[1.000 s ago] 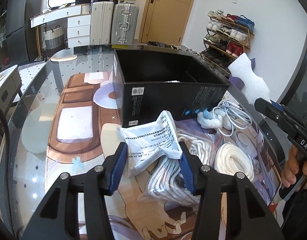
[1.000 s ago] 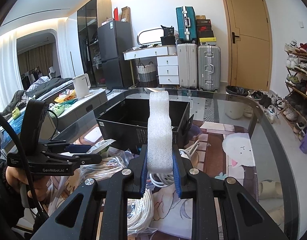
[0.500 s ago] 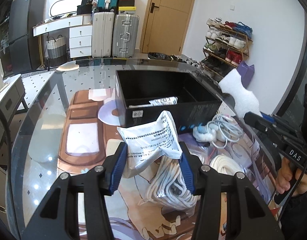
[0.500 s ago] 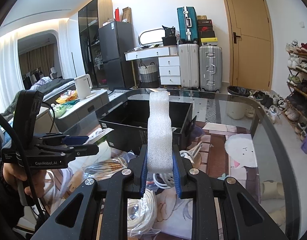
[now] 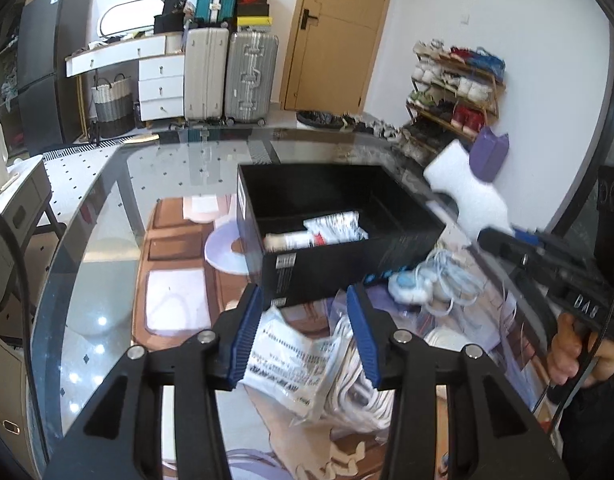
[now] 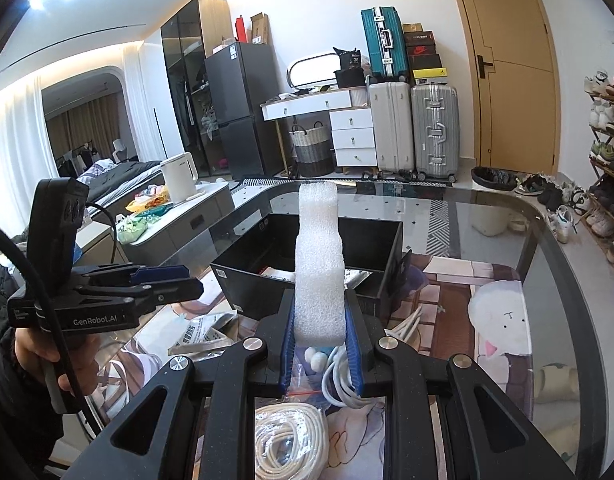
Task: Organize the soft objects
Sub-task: 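Lift the white sachet with the left gripper toward the black box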
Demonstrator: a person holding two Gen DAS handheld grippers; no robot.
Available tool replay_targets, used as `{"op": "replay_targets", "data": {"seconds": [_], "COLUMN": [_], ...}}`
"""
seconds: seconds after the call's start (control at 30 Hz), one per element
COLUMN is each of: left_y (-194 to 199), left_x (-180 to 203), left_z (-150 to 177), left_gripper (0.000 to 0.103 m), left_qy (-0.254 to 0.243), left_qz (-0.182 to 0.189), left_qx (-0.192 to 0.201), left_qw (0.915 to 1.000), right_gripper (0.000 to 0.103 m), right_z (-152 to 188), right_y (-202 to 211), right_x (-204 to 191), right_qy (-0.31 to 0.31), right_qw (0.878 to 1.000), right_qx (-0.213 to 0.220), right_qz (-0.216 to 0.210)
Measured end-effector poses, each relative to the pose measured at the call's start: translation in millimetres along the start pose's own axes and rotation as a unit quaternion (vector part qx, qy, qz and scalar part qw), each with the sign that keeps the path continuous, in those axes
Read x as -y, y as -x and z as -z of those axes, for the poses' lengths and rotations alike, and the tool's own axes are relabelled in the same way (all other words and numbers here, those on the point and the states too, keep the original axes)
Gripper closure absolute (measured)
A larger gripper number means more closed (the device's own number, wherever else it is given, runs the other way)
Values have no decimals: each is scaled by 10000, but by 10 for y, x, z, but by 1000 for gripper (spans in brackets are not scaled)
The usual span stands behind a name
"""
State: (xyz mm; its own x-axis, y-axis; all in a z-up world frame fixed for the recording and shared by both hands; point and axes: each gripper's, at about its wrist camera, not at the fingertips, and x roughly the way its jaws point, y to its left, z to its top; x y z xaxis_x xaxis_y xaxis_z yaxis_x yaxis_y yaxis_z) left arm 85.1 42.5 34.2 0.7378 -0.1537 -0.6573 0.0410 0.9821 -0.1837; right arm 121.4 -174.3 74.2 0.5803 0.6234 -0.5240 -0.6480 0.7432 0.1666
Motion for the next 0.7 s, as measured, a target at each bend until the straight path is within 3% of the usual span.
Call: {"op": "replay_targets", "data": {"seconds": [0.07,0.1,0.2,0.23,0.63,0.7], "left_y": [-46,-68,-130,-165,-461,-467], "left_x": [-12,-24,-59,-70,-138,-147], "left_z": [58,81,146,163,262,254], "left_gripper": [53,40,18,15,14,19], "left_qy": [-30,-35,-11,-25,-22,-2], "left_qz": [-12,-10,16,21,90,118], "left_qx": [-108,-167,-297,-367,-912,-920], "left_qw": [9999,9999,9996,9993,9958,9957], "right_gripper": [81,81,81,81,81,81], "right_z": [-1,-2,-14,-13,2,-3], "right_y": [-13,-17,-35,-36,-104,-106], "right_x": [7,17,36,40,30,27], "right_qy": [-11,-19,-19,-14,15,-5], "right_qw": [10000,10000,10000,10000,10000,10000], "right_qx": [-14,-14,-23,-25,-75,-70], "right_qz": [-7,-2,-4,-1,14,4]}}
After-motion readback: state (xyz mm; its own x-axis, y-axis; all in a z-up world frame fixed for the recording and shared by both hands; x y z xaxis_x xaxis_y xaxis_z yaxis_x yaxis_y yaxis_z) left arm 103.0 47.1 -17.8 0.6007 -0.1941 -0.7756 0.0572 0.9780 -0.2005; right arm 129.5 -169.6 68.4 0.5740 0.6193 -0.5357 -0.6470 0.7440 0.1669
